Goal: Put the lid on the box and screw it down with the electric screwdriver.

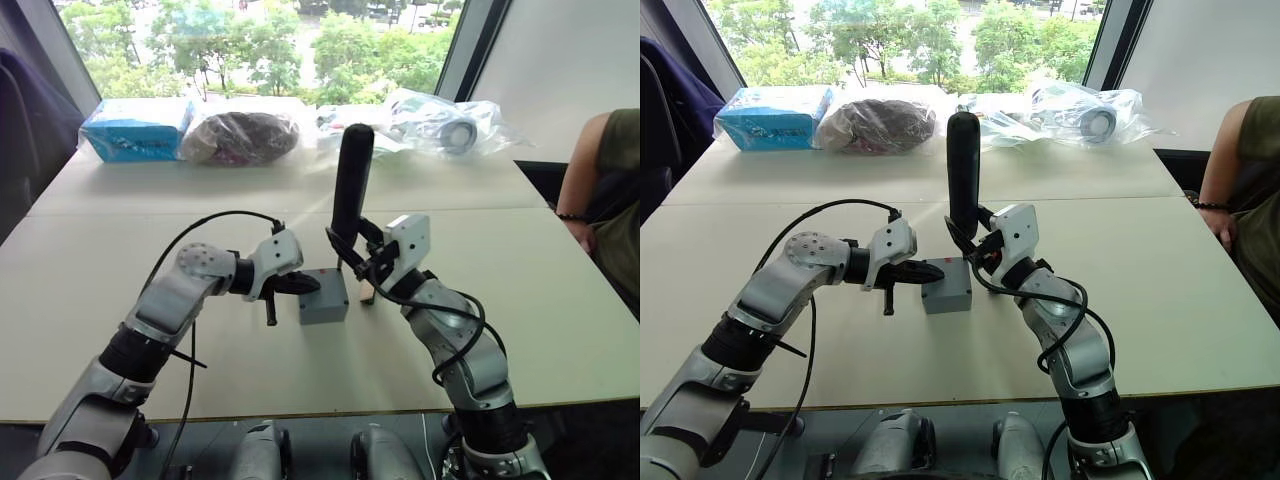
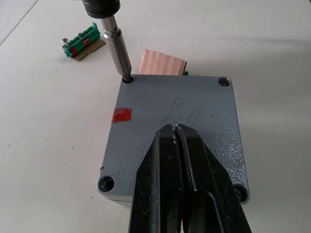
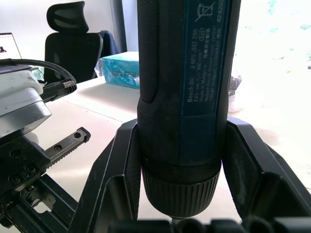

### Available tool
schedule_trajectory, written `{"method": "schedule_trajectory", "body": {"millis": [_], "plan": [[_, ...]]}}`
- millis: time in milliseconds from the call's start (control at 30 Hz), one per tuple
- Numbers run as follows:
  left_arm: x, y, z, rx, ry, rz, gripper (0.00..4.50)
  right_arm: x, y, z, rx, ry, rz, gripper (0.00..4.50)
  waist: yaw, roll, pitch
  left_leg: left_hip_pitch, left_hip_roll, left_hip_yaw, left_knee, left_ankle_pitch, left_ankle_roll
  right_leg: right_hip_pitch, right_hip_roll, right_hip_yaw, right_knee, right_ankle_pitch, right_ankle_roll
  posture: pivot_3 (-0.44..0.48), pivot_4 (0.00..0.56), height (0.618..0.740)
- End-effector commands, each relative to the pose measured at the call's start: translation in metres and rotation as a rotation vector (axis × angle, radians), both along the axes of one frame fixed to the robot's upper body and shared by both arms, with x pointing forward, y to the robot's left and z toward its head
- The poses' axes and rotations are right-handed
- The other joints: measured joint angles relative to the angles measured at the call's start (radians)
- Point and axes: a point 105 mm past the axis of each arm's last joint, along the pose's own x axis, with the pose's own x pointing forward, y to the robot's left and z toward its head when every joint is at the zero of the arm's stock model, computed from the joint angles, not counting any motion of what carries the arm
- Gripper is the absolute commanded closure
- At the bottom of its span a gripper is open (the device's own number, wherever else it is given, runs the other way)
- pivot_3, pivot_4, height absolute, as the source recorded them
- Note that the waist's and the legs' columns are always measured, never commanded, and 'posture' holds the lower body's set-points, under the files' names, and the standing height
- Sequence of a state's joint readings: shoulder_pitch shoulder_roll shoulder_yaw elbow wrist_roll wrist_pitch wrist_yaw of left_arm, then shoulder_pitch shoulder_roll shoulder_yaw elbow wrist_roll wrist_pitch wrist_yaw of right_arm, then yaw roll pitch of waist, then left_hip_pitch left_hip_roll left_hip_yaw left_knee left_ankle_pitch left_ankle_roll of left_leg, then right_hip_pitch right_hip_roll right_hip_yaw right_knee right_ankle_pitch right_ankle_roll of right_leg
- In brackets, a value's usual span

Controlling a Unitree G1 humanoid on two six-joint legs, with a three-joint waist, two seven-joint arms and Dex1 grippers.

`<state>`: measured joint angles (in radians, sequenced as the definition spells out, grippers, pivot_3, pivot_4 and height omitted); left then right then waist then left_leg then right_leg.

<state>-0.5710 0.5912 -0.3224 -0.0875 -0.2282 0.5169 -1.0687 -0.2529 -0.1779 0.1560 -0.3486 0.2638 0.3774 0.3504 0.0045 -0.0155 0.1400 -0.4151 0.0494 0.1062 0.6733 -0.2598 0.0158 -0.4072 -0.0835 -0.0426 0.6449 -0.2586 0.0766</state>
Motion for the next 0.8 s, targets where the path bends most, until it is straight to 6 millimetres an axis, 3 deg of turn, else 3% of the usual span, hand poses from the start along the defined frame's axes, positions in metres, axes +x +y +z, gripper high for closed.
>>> {"method": "schedule_trajectory", "body": {"millis": [33, 133, 800], "plan": [[0.0, 0.0, -0.003, 0.016, 0.005, -0.001, 4.5, 0.003, -0.005, -0.065, -0.1, 0.264, -0.022, 2.71, 0.0, -0.002, -0.001, 0.001, 0.0, 0.0, -0.001, 0.0, 0.0, 0.0, -0.001, 0.0, 0.0, 0.0, -0.001, 0.0, 0.15, 0.74], [0.0, 0.0, -0.002, 0.015, 0.005, 0.002, 4.5, 0.003, -0.004, -0.064, -0.091, 0.26, -0.017, 2.71, 0.0, -0.002, -0.002, 0.007, -0.002, 0.0, -0.008, 0.0, 0.0, 0.001, -0.003, -0.001, -0.006, -0.001, -0.001, 0.0, 0.15, 0.74], [0.002, -0.002, -0.001, 0.007, -0.003, 0.004, 4.5, 0.002, -0.004, -0.046, -0.06, 0.208, 0.007, 2.71, -0.003, -0.001, -0.002, 0.006, -0.001, 0.0, -0.013, 0.0, -0.001, 0.002, -0.008, -0.001, -0.014, 0.0, -0.002, 0.0, 0.15, 0.74]]}}
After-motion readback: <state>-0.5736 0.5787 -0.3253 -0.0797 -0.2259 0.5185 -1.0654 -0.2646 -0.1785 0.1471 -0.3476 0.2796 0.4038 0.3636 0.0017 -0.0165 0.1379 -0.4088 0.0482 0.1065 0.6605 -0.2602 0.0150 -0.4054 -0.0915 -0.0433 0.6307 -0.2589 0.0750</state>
